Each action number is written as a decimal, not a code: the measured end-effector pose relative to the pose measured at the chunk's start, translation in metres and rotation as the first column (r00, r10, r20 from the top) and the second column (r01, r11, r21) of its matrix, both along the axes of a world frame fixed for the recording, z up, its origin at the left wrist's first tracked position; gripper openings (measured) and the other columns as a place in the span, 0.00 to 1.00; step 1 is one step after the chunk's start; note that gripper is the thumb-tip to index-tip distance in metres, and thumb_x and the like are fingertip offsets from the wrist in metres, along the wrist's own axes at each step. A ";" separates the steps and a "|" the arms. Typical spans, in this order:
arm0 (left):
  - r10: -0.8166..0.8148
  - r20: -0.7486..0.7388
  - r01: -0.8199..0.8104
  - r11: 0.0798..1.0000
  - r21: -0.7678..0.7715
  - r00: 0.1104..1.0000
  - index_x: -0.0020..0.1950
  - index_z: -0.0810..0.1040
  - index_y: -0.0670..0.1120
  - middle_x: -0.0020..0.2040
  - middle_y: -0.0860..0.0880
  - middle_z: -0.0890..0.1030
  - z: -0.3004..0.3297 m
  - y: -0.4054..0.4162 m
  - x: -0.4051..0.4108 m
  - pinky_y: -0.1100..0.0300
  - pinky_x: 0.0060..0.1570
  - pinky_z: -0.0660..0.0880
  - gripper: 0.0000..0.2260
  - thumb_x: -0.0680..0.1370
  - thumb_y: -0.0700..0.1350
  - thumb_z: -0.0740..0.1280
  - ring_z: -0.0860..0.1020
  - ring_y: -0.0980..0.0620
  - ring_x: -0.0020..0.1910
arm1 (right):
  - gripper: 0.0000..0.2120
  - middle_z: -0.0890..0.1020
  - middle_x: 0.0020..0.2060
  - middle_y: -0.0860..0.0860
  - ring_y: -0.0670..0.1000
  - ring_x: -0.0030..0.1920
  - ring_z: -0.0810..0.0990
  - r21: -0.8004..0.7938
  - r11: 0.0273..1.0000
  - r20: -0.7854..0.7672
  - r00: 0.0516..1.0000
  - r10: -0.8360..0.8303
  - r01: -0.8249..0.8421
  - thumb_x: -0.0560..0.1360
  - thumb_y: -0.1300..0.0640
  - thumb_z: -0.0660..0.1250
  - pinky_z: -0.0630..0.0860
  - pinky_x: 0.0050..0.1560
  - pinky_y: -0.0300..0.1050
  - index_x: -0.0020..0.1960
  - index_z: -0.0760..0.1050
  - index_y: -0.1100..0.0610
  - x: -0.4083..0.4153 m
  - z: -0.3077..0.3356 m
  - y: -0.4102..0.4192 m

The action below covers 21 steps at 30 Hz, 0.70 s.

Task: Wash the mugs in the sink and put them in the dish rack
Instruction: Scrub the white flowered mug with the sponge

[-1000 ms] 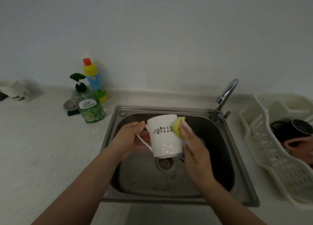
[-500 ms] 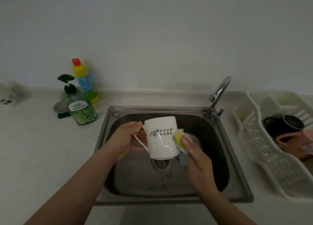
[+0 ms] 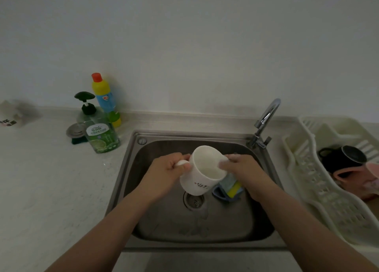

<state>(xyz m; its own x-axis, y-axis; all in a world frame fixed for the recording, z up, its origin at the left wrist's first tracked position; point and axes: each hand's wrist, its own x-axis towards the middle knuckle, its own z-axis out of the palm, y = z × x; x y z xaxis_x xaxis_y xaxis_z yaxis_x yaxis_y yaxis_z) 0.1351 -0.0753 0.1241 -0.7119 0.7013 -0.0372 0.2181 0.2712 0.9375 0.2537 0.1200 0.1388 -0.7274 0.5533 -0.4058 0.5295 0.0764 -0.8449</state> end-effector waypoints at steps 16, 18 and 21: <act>0.141 0.914 -0.342 0.940 -0.003 0.379 0.61 0.76 0.37 0.54 0.35 0.83 0.007 0.008 0.038 0.46 0.49 0.82 0.15 0.81 0.47 0.64 0.82 0.37 0.55 | 0.14 0.76 0.38 0.39 0.38 0.38 0.77 0.479 0.860 -0.195 0.977 -0.090 0.175 0.80 0.57 0.61 0.69 0.31 0.23 0.64 0.76 0.51 0.010 -0.018 -0.037; 0.163 0.912 -0.368 0.930 -0.015 0.375 0.59 0.76 0.34 0.52 0.35 0.83 0.008 0.010 0.038 0.46 0.43 0.83 0.11 0.81 0.39 0.63 0.83 0.39 0.50 | 0.13 0.79 0.44 0.38 0.37 0.45 0.79 0.436 0.881 -0.292 0.955 -0.055 0.185 0.81 0.52 0.62 0.72 0.36 0.25 0.65 0.73 0.45 0.019 -0.029 -0.042; 0.198 0.829 -0.342 0.940 -0.008 0.524 0.56 0.78 0.36 0.46 0.40 0.85 0.002 0.007 0.037 0.47 0.43 0.83 0.10 0.82 0.42 0.62 0.85 0.44 0.45 | 0.20 0.78 0.56 0.41 0.35 0.53 0.77 0.404 0.907 -0.293 0.956 0.005 0.119 0.80 0.51 0.63 0.74 0.43 0.26 0.71 0.67 0.44 0.037 -0.045 -0.046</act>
